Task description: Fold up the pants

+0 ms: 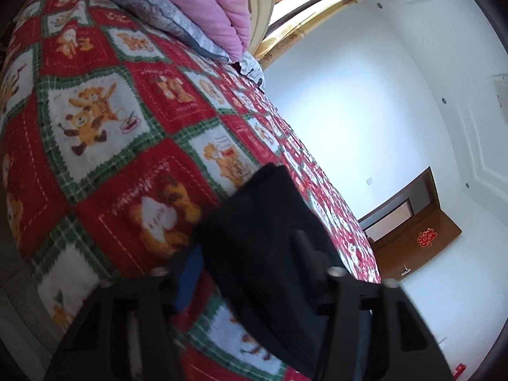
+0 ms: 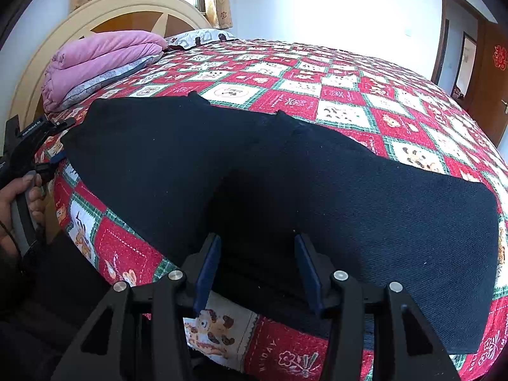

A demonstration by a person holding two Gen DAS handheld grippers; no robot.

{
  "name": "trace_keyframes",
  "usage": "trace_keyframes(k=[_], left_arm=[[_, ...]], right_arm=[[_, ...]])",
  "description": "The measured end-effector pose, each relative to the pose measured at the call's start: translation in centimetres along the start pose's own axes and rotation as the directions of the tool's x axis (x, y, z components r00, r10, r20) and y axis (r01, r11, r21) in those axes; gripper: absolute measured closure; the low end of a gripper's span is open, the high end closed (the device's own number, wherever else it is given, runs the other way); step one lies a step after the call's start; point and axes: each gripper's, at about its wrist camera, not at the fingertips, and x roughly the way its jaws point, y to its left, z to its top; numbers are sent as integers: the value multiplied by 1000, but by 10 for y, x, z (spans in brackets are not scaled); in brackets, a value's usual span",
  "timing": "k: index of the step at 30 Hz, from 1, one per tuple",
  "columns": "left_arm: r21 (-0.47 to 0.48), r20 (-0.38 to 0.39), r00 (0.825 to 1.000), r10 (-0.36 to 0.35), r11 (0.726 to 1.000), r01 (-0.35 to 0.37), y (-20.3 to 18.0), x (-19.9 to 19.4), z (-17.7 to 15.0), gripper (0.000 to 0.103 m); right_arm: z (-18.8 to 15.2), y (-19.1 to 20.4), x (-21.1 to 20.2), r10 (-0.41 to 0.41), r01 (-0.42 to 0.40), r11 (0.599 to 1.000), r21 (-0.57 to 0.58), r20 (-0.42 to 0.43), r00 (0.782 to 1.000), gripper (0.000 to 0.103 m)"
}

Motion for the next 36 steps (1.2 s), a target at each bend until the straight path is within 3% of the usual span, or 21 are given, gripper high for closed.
trace_keyframes(k=[1,7,18,20,21,22,24,28,36], left_arm=[[-9,-3,1000,1,1000,-1,4,-1,0,72],[5,-10,1000,7,1000,-7,5,-5,-4,73],[11,10,1000,22,1000,-22,2,-7,-8,61],[24,15,1000,16,1000,-16,-1,-8,-9,49],[32,18,1000,8,999,-8,-4,-7,-9,47],[46,19,1000,8,999,-9,-6,-6,-9,49],[64,10,1000,19,998,-19,-5,-5,-8,81],[18,-9,1000,-27,999,28,3,-5,-6,84],[-27,26,992,-121,992,122,-5,-15,1,84]], right_arm=[[0,0,0,-1,1,1000,-1,1,1000,52],[-1,1,0,-4,4,1000,-4,7,1000,52],[-1,1,0,-4,4,1000,-6,8,1000,52],[-2,1,0,-5,5,1000,-6,9,1000,52],[-1,1,0,-6,6,1000,-7,9,1000,52],[-1,1,1,-7,7,1000,-8,10,1000,52],[-1,1,1,-9,9,1000,-10,11,1000,52],[-1,1,0,-6,6,1000,-6,17,1000,52],[-1,0,1,-3,3,1000,-5,22,1000,52]])
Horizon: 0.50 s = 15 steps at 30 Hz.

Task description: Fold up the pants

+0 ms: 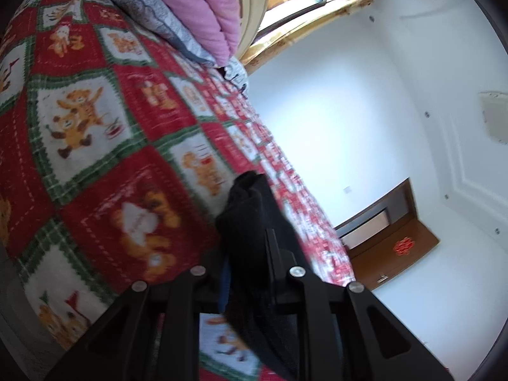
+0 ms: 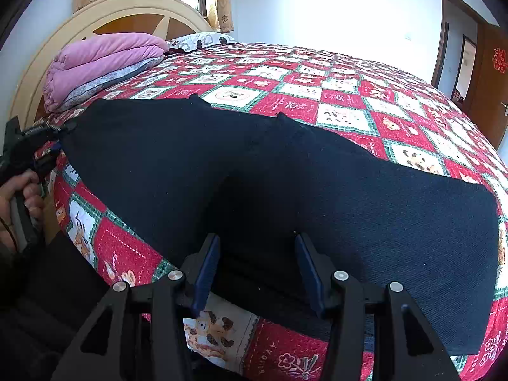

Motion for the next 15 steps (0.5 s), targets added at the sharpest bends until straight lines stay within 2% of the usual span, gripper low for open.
trace_keyframes(k=[9,15], left_arm=[[66,-2,996,-93,993,93,-42,-3,5,84],[148,-43,980,-197,968,201,-84,-2,6,84]], right_arm=[[9,-2,-12,-4,4,1000,28,6,1000,52],[18,-21,-40,14,-14,997,77,10,1000,52]])
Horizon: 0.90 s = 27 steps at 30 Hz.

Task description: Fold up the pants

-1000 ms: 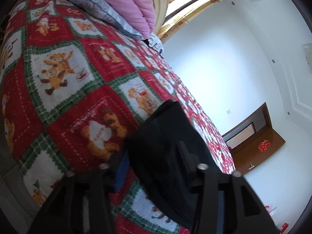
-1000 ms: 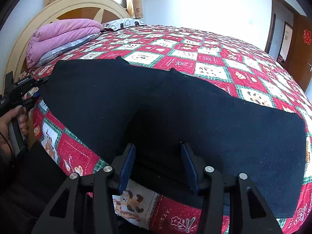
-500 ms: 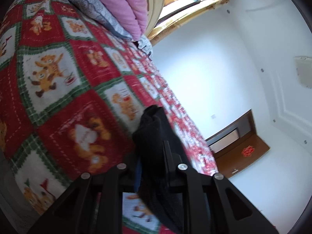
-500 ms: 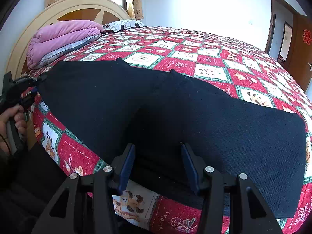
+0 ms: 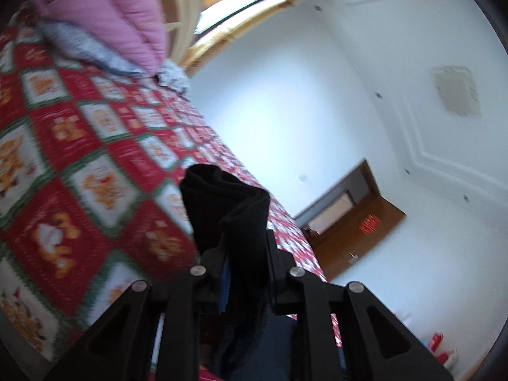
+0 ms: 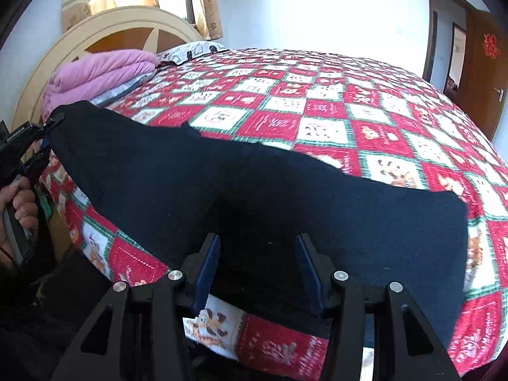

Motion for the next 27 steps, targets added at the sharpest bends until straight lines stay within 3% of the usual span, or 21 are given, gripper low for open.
trace_keyframes(k=[9,14,21,27], left_arm=[[158,-119,986,-114,978,132,-62,24,-10,84],[273,-216,965,-145,940,203,-102,40,-25,84],[355,-351,918,-187,880,315,-160,63,-58,84],[386,-478,852,-212,820,422,-203,84,-99,85]], right_arm=[[-5,-62,-41,9,-8,986,166,-6,1000,52],[-17,-91,-50,-35,35,974,226,-3,999,52],[-34,-128,-60,-56,56,942,332,-10,998,52],[-41,-154,-75,-84,64,903,424,29,996,52]])
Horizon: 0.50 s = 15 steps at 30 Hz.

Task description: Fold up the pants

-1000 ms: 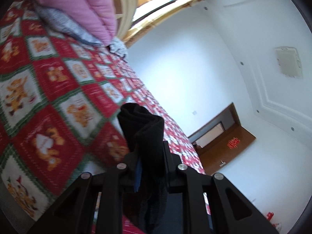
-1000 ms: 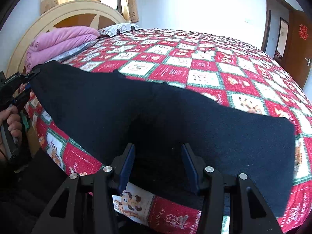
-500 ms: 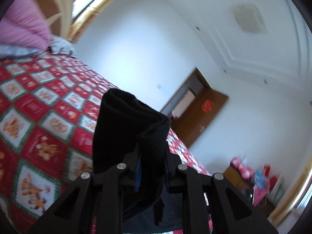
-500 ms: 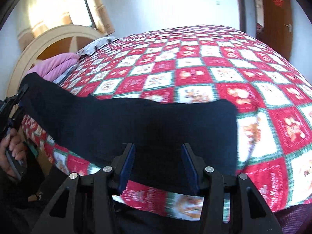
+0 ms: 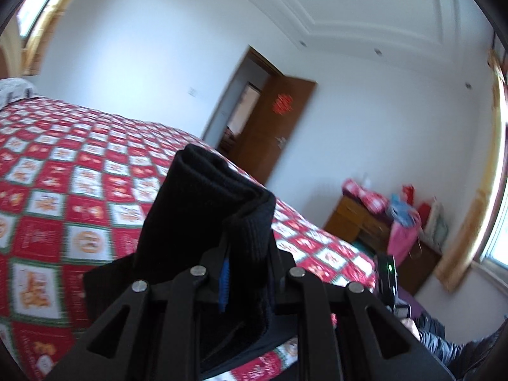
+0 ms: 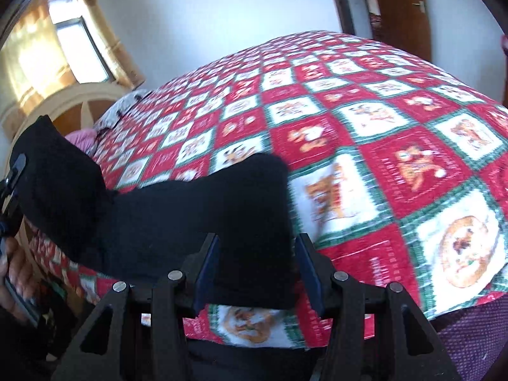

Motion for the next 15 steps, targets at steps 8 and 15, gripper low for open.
trace_keyframes(k=[8,15], left_arm=[[114,-187,982,-41,991,63,-43,70,-36,85],[203,-293,956,-10,976,73,-63,108,-64,85]], right_arm=[[3,-32,1,-28,25,992,126,24,999,52],[-3,-35,8,-13,10,990,143,19,1000,52]])
